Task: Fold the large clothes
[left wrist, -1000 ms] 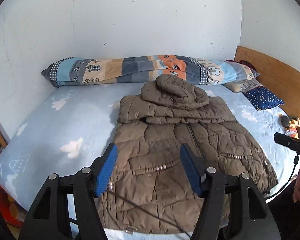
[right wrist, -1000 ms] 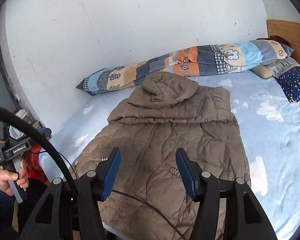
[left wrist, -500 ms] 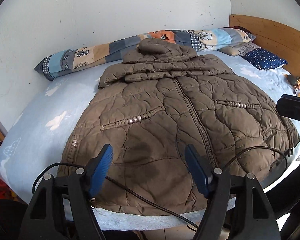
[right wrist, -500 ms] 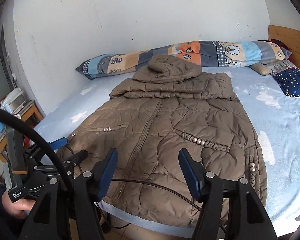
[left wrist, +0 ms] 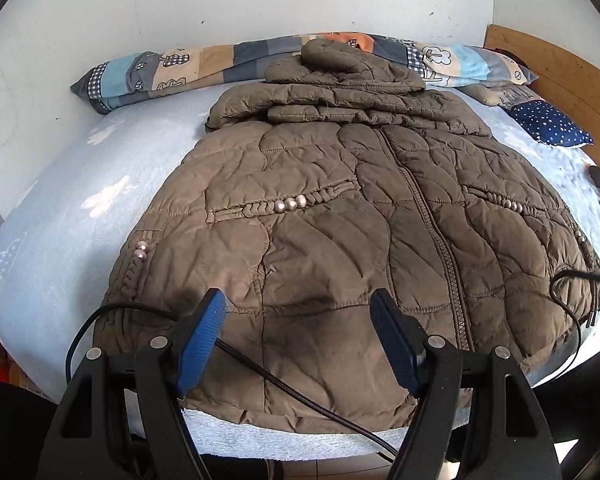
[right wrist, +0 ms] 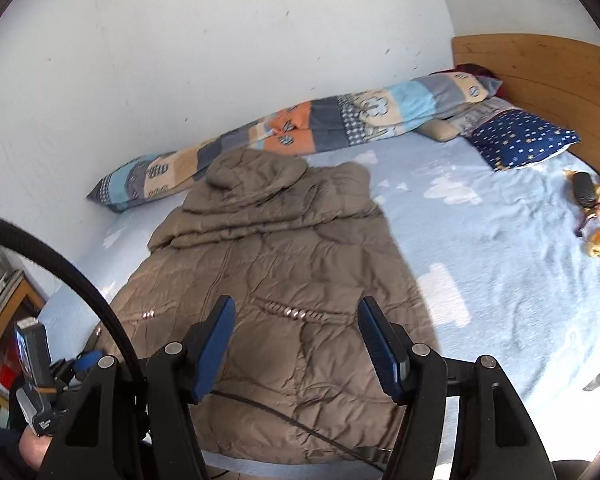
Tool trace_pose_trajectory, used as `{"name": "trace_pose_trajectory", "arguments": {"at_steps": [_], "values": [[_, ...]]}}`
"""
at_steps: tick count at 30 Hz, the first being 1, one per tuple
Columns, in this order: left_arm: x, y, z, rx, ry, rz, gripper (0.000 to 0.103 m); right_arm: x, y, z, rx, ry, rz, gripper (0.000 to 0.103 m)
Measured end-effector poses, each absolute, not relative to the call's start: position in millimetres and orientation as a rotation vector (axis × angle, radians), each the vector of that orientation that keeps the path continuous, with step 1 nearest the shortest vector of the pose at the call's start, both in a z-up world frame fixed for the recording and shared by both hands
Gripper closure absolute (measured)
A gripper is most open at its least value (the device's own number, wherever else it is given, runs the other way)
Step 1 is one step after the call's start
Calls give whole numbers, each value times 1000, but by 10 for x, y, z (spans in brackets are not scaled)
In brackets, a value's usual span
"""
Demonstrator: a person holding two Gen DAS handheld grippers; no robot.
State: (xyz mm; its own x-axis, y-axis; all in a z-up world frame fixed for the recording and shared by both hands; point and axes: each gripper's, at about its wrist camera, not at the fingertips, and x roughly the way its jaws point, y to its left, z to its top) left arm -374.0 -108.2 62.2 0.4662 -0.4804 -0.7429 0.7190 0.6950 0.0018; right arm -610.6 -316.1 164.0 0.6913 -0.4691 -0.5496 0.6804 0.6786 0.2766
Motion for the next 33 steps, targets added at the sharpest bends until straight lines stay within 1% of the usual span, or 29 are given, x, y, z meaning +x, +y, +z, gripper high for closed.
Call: {"name": "trace_pose_trajectory", "arguments": {"at_steps": [6, 8, 11, 15, 18, 25, 29, 33], "values": [[-3762, -1070, 691, 328, 776, -762, 29, -6875, -3206, 2320, 405, 336, -851, 33], [-3780, -1055, 739, 322, 759, -763, 29, -7109, -3154, 2552, 371, 290, -903, 29], [-3806, -1023, 799, 315, 745, -761, 29, -7321, -3060, 2844, 333, 232, -937, 27], [-3846, -958, 908, 306, 727, -756, 29, -7370, -2905, 3029, 284, 203, -927, 25], [-3890, -884, 1033, 301, 703, -749, 29, -7313, -2795, 3032, 263, 207, -887, 25], [-4040, -607, 1438, 329, 595, -698, 29, -7051, -2640, 2843, 289, 217, -733, 25], [-4083, -352, 1692, 330, 550, -650, 29, -6811, -2558, 2729, 325, 215, -616, 25], [-4056, -56, 1887, 305, 542, -580, 29, -6515, -2422, 2579, 352, 250, -488, 25]]}}
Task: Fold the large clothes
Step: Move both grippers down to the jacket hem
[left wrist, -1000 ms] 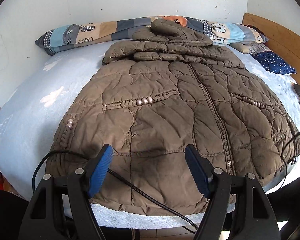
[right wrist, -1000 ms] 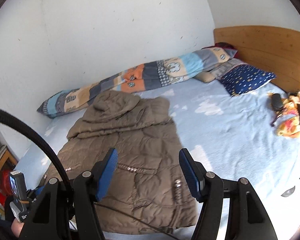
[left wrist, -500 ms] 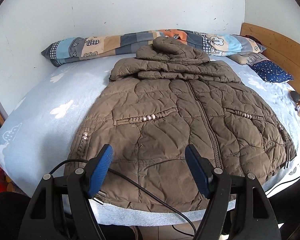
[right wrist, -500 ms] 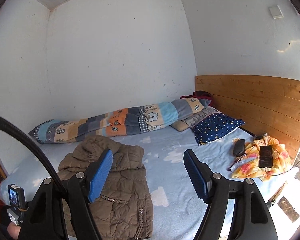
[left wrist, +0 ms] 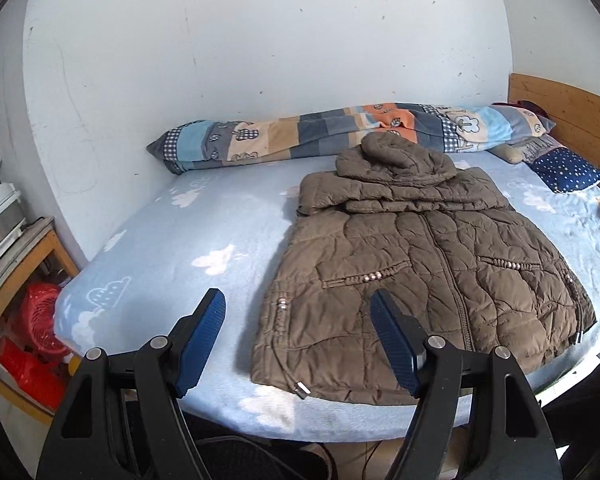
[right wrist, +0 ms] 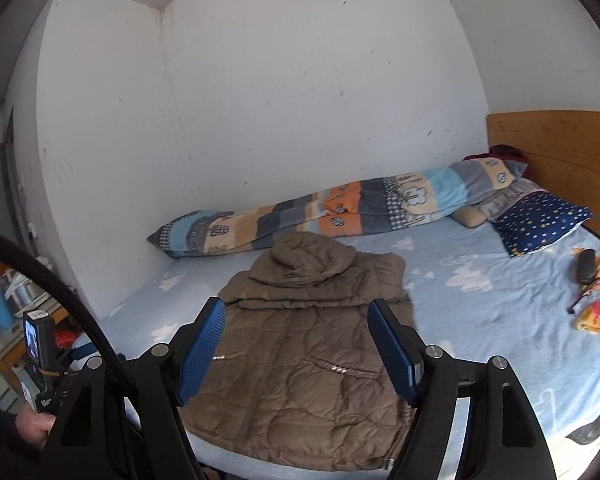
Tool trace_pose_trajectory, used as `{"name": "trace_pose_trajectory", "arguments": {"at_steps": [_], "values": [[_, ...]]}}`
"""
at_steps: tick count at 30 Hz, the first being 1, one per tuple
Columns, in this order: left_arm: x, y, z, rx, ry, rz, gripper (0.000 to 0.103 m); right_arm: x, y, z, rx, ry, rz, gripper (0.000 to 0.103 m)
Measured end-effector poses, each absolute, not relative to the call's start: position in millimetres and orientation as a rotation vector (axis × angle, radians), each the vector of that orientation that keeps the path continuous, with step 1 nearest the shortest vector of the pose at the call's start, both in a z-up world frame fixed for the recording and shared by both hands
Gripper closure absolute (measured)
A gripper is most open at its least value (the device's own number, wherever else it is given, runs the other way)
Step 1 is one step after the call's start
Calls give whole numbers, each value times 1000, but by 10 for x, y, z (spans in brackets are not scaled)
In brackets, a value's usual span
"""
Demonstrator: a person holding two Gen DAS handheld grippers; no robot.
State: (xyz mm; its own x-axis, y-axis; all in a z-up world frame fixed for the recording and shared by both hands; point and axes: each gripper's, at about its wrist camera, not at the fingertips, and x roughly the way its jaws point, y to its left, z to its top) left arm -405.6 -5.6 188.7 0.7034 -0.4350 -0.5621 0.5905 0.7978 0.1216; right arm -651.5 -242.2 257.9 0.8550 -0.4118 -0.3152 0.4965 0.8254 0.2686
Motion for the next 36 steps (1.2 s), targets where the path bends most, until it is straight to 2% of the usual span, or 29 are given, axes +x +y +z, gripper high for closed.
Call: {"name": "trace_pose_trajectory", "arguments": {"at_steps": [4, 9, 17, 27, 36], "values": [[-3963, 75, 1900, 301, 545, -519, 26, -6217, -2283, 2363, 382, 311, -366, 24], [-3724, -20, 1615, 294, 665, -520, 26, -6039, -2288, 1990, 437, 421, -325, 23], [-3454, -334, 1084, 339, 829, -559, 26, -6310, -2715, 1442, 601, 531, -504, 23], [-2527, -185, 628, 188, 1116, -565, 26, -6791, -3481, 1027, 861, 572, -728, 22], [-2251, 47, 288, -23, 1304, -629, 26, -6972, -3817, 434, 1188, 590, -717, 22]]}}
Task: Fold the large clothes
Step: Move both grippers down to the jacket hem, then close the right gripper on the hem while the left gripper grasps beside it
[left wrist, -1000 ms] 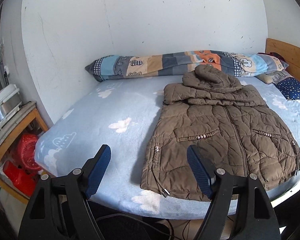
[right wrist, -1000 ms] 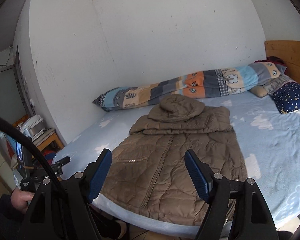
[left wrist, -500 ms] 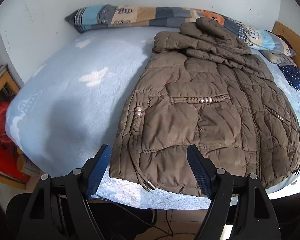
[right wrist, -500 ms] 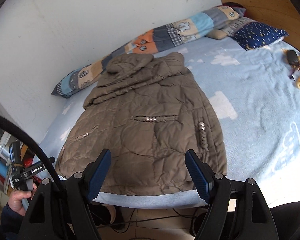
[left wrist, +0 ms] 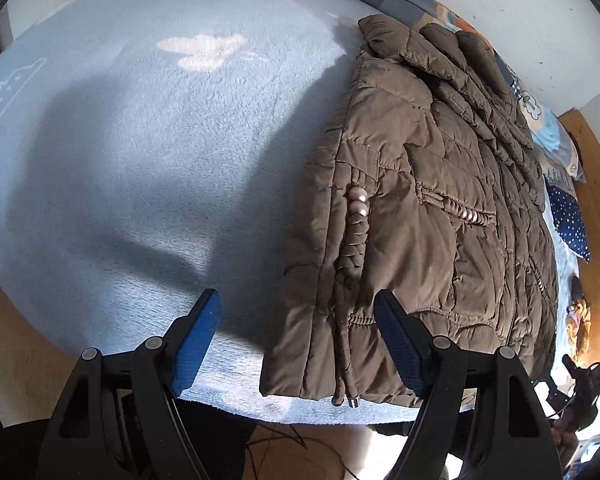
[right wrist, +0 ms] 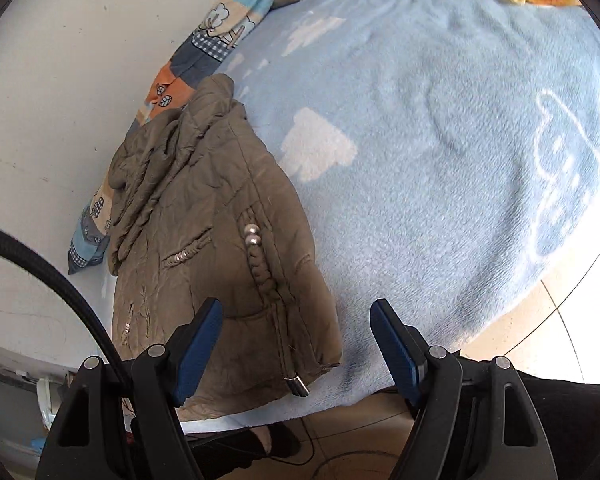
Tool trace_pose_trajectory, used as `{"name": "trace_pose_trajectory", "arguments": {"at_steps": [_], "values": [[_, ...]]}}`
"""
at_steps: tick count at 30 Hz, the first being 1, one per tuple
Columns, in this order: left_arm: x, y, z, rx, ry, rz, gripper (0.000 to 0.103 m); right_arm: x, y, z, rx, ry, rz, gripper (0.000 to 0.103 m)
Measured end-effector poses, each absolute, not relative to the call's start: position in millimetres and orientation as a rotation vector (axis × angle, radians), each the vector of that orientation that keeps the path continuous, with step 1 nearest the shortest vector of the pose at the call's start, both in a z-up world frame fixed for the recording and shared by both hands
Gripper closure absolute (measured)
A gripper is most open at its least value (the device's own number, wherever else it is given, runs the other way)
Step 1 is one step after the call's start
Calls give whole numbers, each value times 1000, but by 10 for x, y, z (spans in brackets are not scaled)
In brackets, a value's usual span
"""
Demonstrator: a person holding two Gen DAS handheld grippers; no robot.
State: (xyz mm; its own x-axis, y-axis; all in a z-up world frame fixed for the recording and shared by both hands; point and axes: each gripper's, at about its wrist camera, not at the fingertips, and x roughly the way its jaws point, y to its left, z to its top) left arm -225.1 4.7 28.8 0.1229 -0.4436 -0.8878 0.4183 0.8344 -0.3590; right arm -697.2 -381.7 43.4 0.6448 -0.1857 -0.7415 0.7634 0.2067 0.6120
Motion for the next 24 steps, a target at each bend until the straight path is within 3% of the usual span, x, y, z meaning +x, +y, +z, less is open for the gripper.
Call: {"name": "trace_pose_trajectory", "arguments": {"at_steps": [4, 5, 6, 7, 8, 10, 19, 24], "values": [[-2241, 86, 260, -62, 1316, -644, 26, -6782, -3784, 275, 1201, 651, -680, 23], [-2238, 96, 253, -66, 1319, -644, 26, -6737, -3780, 233, 1203, 669, -682, 27], [-2230, 110, 245, -72, 1324, -644, 26, -6697, -3786, 192, 1211, 677, -670, 34], [-2218, 135, 239, -82, 1328, -643, 26, -6650, -3784, 161, 1220, 684, -649, 56], [-2206, 170, 240, -96, 1331, -643, 26, -6618, -3785, 149, 1215, 692, -645, 68], [-2185, 227, 233, -127, 1338, -643, 26, -6556, -3742, 224, 1170, 686, -631, 84], [-2211, 249, 208, -196, 1355, -702, 26, -6526, -3607, 536, 1039, 590, -631, 87], [-2340, 72, 207, -116, 1350, -756, 51, -6543, -3629, 515, 1052, 588, -628, 87]]}}
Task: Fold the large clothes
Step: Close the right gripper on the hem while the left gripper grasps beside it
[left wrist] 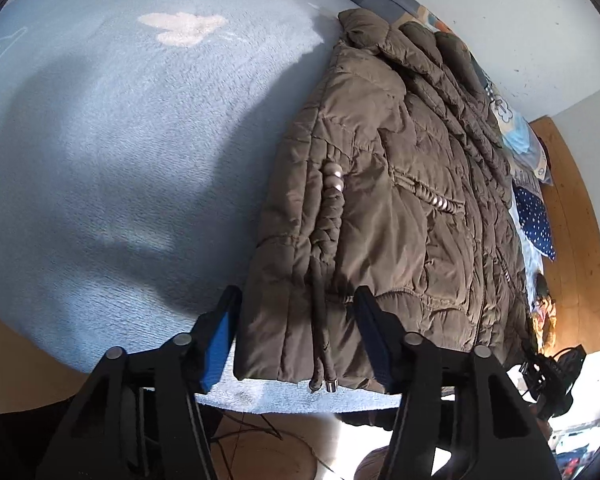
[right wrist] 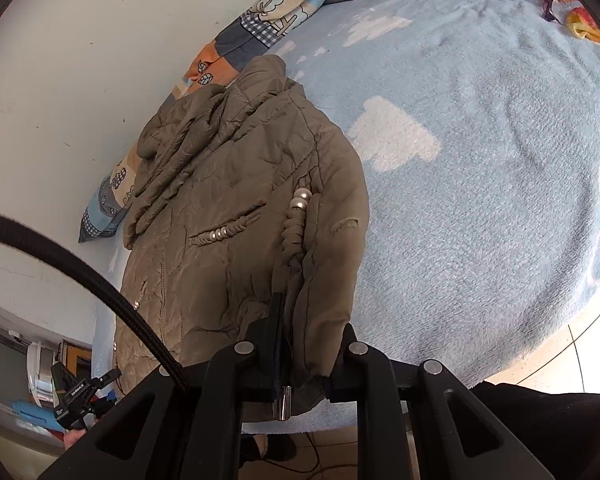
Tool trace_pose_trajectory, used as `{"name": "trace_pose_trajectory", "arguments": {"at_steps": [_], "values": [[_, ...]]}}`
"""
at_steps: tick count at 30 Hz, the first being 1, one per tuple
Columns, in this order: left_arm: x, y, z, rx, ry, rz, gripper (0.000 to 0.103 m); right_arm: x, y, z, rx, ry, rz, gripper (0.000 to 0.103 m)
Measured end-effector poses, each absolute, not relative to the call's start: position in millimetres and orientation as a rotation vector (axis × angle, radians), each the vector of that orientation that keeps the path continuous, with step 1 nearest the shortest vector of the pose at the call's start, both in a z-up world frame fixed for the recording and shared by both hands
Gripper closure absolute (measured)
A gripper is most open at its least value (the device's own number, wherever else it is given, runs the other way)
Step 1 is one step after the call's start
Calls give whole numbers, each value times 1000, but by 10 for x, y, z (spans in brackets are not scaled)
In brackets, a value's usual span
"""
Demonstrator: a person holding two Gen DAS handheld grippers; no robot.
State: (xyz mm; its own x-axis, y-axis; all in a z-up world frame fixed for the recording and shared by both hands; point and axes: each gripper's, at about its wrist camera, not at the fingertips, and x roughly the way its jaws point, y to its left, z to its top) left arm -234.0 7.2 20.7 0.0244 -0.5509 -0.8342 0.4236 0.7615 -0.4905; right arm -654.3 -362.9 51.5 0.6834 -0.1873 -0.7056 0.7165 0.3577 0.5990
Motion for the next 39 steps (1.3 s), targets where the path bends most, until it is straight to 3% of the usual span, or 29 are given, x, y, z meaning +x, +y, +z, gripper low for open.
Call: {"name": "trace_pose_trajectory", "arguments": {"at_steps": [6, 12, 14, 16, 18, 20, 23, 39], "values": [[-2472, 4, 157, -56, 1339, -740, 51, -6549, -3638, 470, 1064, 602, -634, 86], [-2442, 39, 44, -123, 1383, -723, 46, -6487, -3703, 369, 1103, 629, -645, 78], [-2436, 36, 33, -135, 1385, -722, 44, -6456, -3718, 328, 1116, 644, -642, 55], [-2433, 24, 26, -135, 1385, -721, 43, -6418, -3726, 305, 1121, 649, -636, 48], [-2439, -15, 28, -126, 1378, -723, 43, -6379, -3719, 306, 1101, 661, -644, 48], [-2453, -63, 38, -105, 1363, -721, 43, -6319, -3701, 321, 1069, 683, -650, 64], [-2494, -105, 51, -54, 1332, -708, 43, -6260, -3693, 306, 1032, 718, -665, 77], [-2577, -191, 57, 36, 1247, -674, 42, -6158, -3691, 248, 977, 767, -695, 77]]}}
